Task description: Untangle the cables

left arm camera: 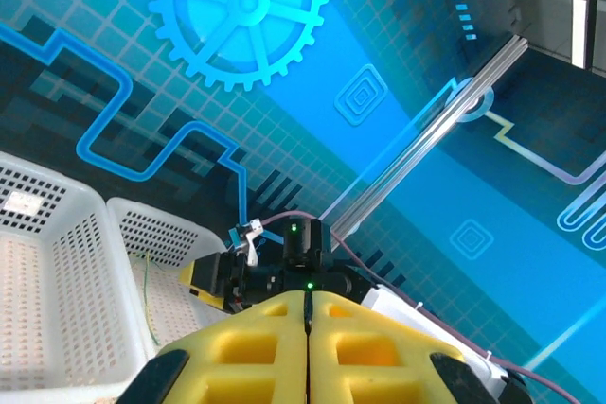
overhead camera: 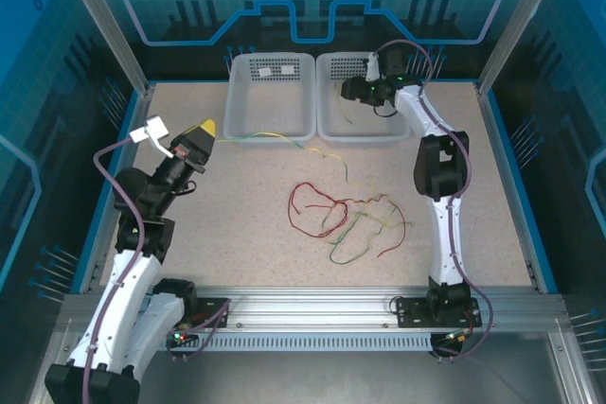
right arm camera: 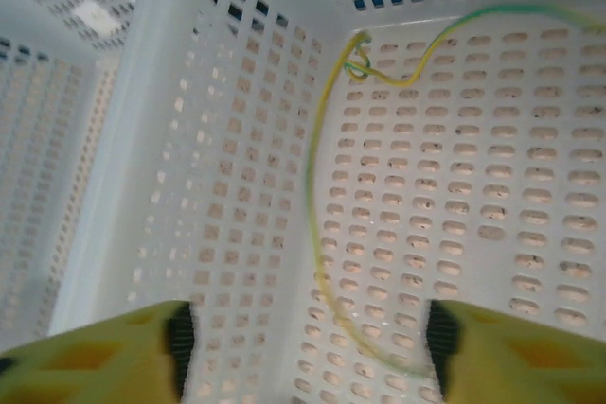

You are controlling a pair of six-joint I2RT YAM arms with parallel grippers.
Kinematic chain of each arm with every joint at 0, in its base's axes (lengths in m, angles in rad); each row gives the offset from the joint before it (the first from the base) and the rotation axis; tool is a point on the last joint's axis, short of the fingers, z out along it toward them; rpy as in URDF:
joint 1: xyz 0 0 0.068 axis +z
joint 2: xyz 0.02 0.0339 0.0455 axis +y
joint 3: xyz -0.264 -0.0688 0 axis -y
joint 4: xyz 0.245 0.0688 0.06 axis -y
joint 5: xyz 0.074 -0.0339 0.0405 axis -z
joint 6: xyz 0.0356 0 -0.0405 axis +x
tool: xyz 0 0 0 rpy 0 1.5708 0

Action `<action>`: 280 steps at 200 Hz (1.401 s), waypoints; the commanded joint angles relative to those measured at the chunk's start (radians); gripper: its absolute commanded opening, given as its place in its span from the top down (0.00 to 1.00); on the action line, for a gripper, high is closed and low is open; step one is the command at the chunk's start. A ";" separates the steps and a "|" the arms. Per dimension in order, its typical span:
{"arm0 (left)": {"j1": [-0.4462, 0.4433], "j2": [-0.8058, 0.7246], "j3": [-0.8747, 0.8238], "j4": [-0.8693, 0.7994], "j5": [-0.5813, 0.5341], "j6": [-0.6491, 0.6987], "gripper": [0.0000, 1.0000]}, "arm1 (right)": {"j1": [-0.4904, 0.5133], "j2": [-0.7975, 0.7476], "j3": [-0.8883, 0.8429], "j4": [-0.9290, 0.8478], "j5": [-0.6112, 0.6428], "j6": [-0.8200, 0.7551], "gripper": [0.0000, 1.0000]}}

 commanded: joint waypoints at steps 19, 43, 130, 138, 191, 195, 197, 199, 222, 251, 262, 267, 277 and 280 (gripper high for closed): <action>-0.001 0.047 -0.039 0.100 0.018 -0.028 1.00 | -0.003 -0.276 -0.102 -0.058 0.065 -0.037 0.18; -0.003 0.090 -0.050 0.128 0.023 -0.029 1.00 | 0.005 -0.515 -0.335 0.067 0.002 -0.089 0.18; -0.021 0.242 -0.050 0.267 0.100 -0.060 1.00 | 0.256 -1.112 -1.038 0.337 -0.313 -0.621 0.03; -0.025 0.250 -0.049 0.274 0.108 -0.060 1.00 | 0.291 -1.122 -1.071 0.365 -0.293 -0.638 0.03; -0.049 0.274 -0.041 0.280 0.127 -0.065 1.00 | 0.361 -1.074 -1.128 0.500 -0.210 -0.658 0.27; -0.051 0.274 -0.041 0.280 0.128 -0.064 1.00 | 0.362 -1.066 -1.126 0.501 -0.210 -0.657 0.37; -0.052 0.274 -0.041 0.279 0.128 -0.063 1.00 | 0.362 -1.061 -1.124 0.501 -0.211 -0.658 0.41; -0.053 0.274 -0.041 0.278 0.127 -0.063 1.00 | 0.362 -1.058 -1.122 0.504 -0.212 -0.658 0.47; -0.056 0.272 -0.048 0.255 0.112 -0.047 1.00 | 0.360 -1.036 -1.106 0.521 -0.233 -0.628 1.00; -0.069 0.287 -0.066 0.247 0.101 -0.029 1.00 | 0.342 -1.041 -1.117 0.632 -0.243 -0.493 1.00; -0.096 0.299 -0.052 0.193 0.092 0.018 1.00 | 0.334 -1.046 -1.116 0.674 -0.223 -0.420 1.00; -0.115 0.305 -0.043 0.158 0.083 0.048 1.00 | 0.330 -1.050 -1.116 0.696 -0.217 -0.388 1.00; -0.154 0.315 -0.021 0.084 0.053 0.106 1.00 | 0.317 -1.061 -1.127 0.759 -0.201 -0.312 1.00; -0.166 0.320 -0.016 0.066 0.044 0.126 1.00 | 0.315 -1.064 -1.134 0.783 -0.195 -0.288 1.00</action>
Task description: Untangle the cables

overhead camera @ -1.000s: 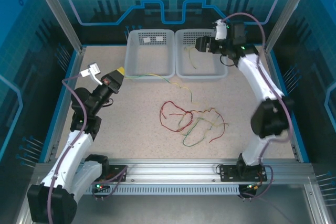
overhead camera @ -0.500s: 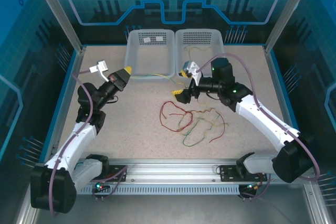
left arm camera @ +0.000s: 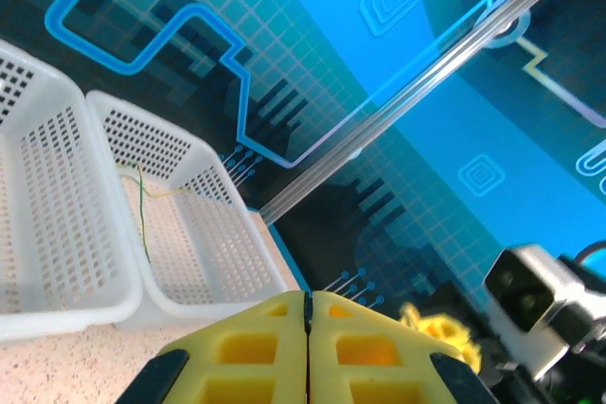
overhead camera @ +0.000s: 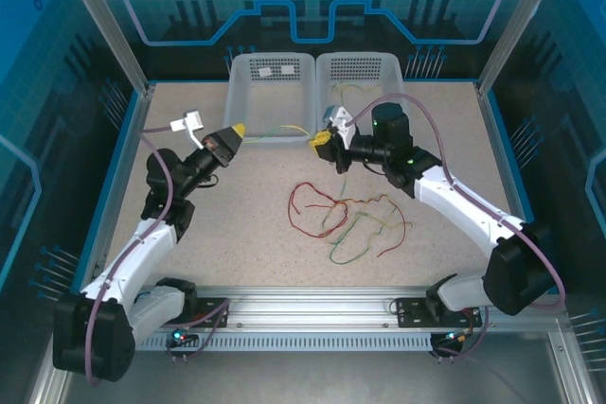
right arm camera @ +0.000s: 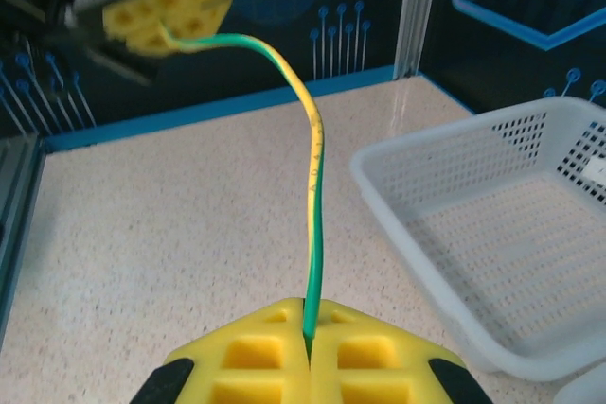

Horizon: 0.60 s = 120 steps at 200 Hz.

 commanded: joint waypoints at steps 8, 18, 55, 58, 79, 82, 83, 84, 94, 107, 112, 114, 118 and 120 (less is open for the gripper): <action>-0.115 0.037 0.046 -0.172 -0.073 0.185 1.00 | -0.039 -0.036 -0.004 0.256 0.042 0.274 1.00; -0.161 0.066 0.053 -0.195 -0.112 0.220 1.00 | -0.052 -0.042 -0.015 0.325 0.037 0.350 1.00; -0.297 0.275 0.054 -0.023 -0.112 0.169 1.00 | -0.033 -0.033 -0.015 0.462 0.076 0.460 1.00; -0.309 0.294 0.055 -0.001 -0.111 0.165 1.00 | -0.032 -0.033 -0.016 0.471 0.079 0.464 1.00; -0.377 0.415 0.088 0.097 -0.109 0.134 1.00 | -0.025 -0.019 -0.021 0.527 0.105 0.505 1.00; -0.384 0.430 0.094 0.110 -0.104 0.129 1.00 | -0.024 -0.018 -0.024 0.532 0.110 0.510 1.00; -0.386 0.435 0.095 0.116 -0.102 0.126 1.00 | -0.024 -0.018 -0.024 0.533 0.112 0.510 1.00; -0.389 0.438 0.097 0.120 -0.102 0.125 1.00 | -0.023 -0.018 -0.025 0.535 0.114 0.511 1.00; -0.412 0.477 0.108 0.162 -0.109 0.101 1.00 | -0.019 -0.013 -0.024 0.539 0.115 0.512 1.00; -0.432 0.517 0.120 0.220 -0.105 0.081 1.00 | -0.014 -0.013 -0.025 0.525 0.126 0.510 1.00; -0.435 0.530 0.127 0.232 -0.100 0.069 1.00 | -0.013 -0.014 -0.031 0.526 0.131 0.508 1.00; -0.435 0.534 0.130 0.235 -0.097 0.064 1.00 | -0.014 -0.015 -0.033 0.528 0.134 0.508 1.00; -0.436 0.541 0.134 0.247 -0.091 0.055 1.00 | -0.013 -0.018 -0.040 0.531 0.140 0.506 1.00; -0.436 0.544 0.136 0.253 -0.087 0.051 1.00 | -0.013 -0.020 -0.045 0.533 0.144 0.505 1.00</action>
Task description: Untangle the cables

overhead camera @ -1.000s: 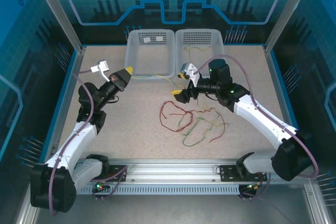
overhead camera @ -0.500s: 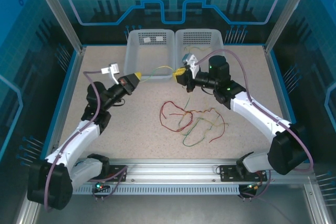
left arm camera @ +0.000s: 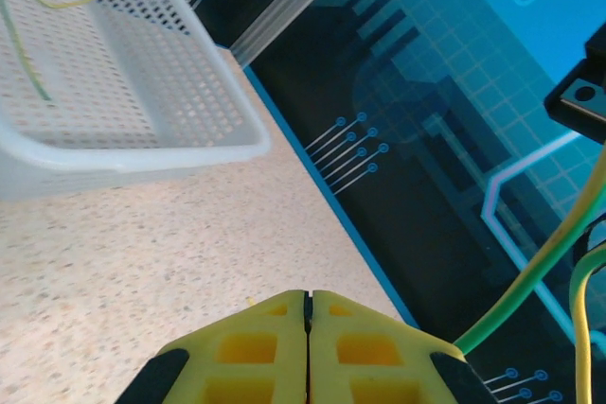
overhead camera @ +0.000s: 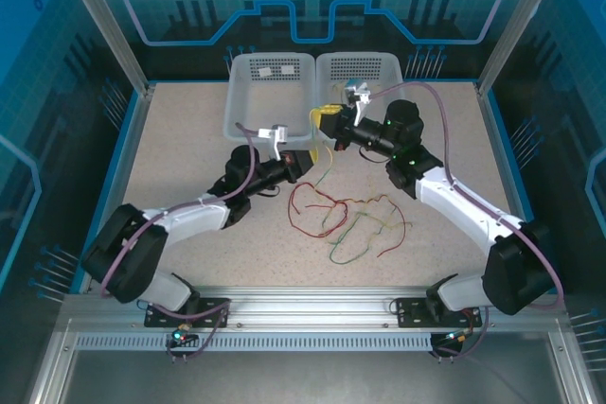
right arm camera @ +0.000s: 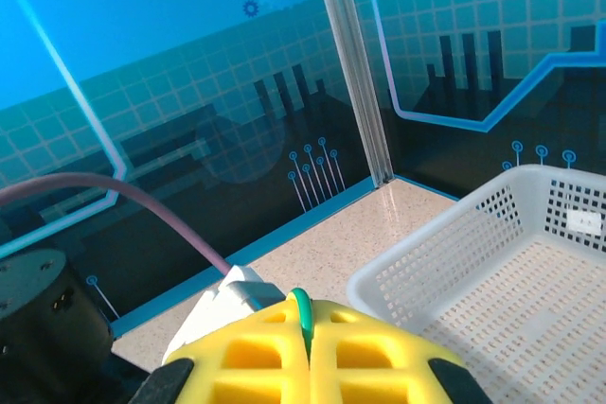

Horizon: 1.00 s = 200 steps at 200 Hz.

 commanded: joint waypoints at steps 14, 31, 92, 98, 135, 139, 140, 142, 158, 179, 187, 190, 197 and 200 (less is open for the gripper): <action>-0.025 0.062 0.020 0.109 0.033 -0.050 1.00 | 0.010 -0.039 -0.023 0.143 0.104 0.014 1.00; -0.025 0.035 0.015 0.078 0.028 -0.029 1.00 | 0.006 -0.070 -0.046 0.115 0.159 -0.015 1.00; 0.021 -0.159 -0.058 -0.076 -0.104 0.124 0.48 | -0.047 -0.139 -0.066 -0.055 0.217 -0.087 1.00; 0.037 -0.189 -0.068 -0.088 -0.110 0.139 0.41 | -0.058 -0.149 -0.082 -0.053 0.214 -0.087 1.00; 0.106 -0.413 -0.084 -0.306 -0.266 0.279 0.05 | -0.119 -0.211 -0.154 -0.108 0.257 -0.084 1.00; 0.106 -0.439 -0.084 -0.337 -0.307 0.295 0.03 | -0.130 -0.216 -0.154 -0.110 0.259 -0.078 1.00; 0.106 -0.446 -0.084 -0.344 -0.319 0.298 0.03 | -0.133 -0.218 -0.154 -0.111 0.259 -0.076 1.00; 0.106 -0.461 -0.085 -0.357 -0.344 0.302 0.03 | -0.138 -0.220 -0.174 -0.112 0.261 -0.073 1.00; 0.107 -0.568 -0.103 -0.445 -0.548 0.309 0.01 | -0.194 -0.233 -0.190 -0.121 0.255 -0.029 1.00; 0.109 -0.680 -0.170 -0.417 -0.611 0.337 0.04 | -0.267 -0.203 -0.165 -0.131 0.228 0.030 1.00; 0.108 -0.697 -0.191 -0.383 -0.574 0.336 0.07 | -0.290 -0.179 -0.116 -0.138 0.214 0.050 1.00; 0.108 -0.700 -0.194 -0.376 -0.555 0.336 0.08 | -0.300 -0.167 -0.105 -0.137 0.206 0.057 1.00; 0.105 -0.695 -0.190 -0.377 -0.509 0.333 0.10 | -0.319 -0.138 -0.073 -0.135 0.182 0.069 1.00; 0.101 -0.689 -0.183 -0.385 -0.497 0.331 0.10 | -0.327 -0.123 -0.055 -0.138 0.171 0.076 1.00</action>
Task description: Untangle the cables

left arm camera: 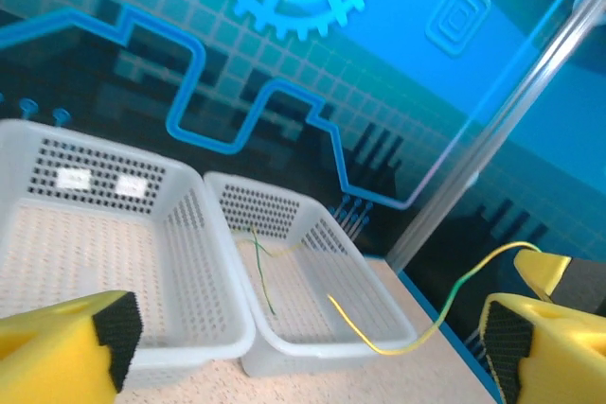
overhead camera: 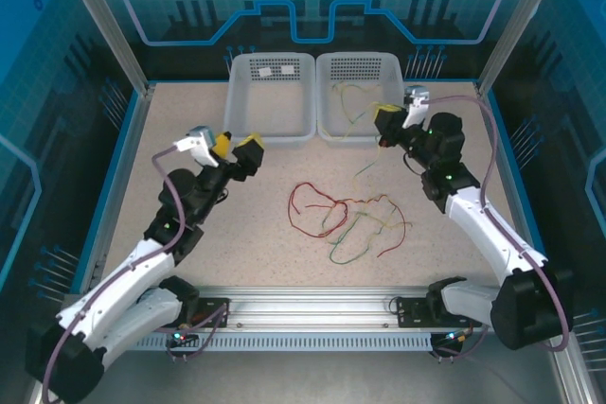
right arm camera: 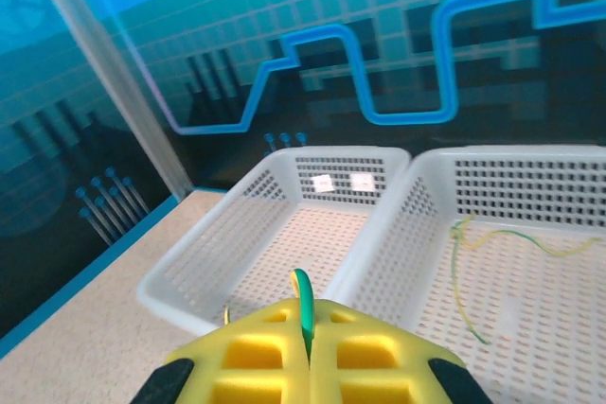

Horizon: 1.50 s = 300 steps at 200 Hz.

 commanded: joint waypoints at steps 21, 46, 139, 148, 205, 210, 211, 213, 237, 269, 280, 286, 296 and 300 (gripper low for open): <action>-0.089 0.090 0.047 -0.071 0.072 0.076 0.15 | -0.099 0.191 0.252 -0.074 -0.095 0.131 1.00; -0.261 0.239 0.129 -0.051 0.090 0.194 0.17 | -0.140 0.385 0.422 -0.072 -0.164 0.179 1.00; -0.397 0.369 0.123 0.110 0.041 0.256 0.18 | -0.170 1.020 1.062 -0.346 -0.191 0.158 1.00; -0.396 0.341 0.100 0.111 0.015 0.265 0.18 | -0.169 1.064 1.110 -0.383 -0.176 0.150 1.00; -0.397 0.206 0.041 0.023 -0.071 0.320 0.17 | -0.137 1.269 1.426 -0.662 -0.064 0.026 0.52; -0.395 0.203 0.043 0.014 -0.078 0.324 0.17 | -0.132 1.278 1.457 -0.695 -0.048 0.008 0.44; -0.395 0.202 0.043 0.012 -0.078 0.325 0.17 | -0.132 1.280 1.464 -0.701 -0.045 0.004 0.43; -0.394 0.201 0.043 0.009 -0.080 0.325 0.17 | -0.131 1.283 1.475 -0.712 -0.035 -0.002 0.41; -0.394 0.198 0.047 -0.010 -0.087 0.328 0.17 | -0.108 1.264 1.582 -0.850 0.114 -0.088 0.08; -0.392 0.233 0.056 -0.023 -0.096 0.305 0.16 | -0.095 1.098 1.568 -0.992 0.253 -0.130 0.03; -0.386 0.257 0.061 -0.025 -0.092 0.283 0.16 | -0.083 0.995 1.468 -0.991 0.247 -0.149 0.03; -0.380 0.276 0.064 -0.025 -0.085 0.270 0.16 | -0.072 0.928 1.396 -0.980 0.239 -0.157 0.03; -0.366 0.309 0.078 -0.035 -0.071 0.243 0.16 | -0.053 0.793 1.192 -0.919 0.206 -0.168 0.05; -0.362 0.324 0.086 -0.045 -0.064 0.232 0.17 | -0.045 0.729 1.100 -0.877 0.192 -0.171 0.05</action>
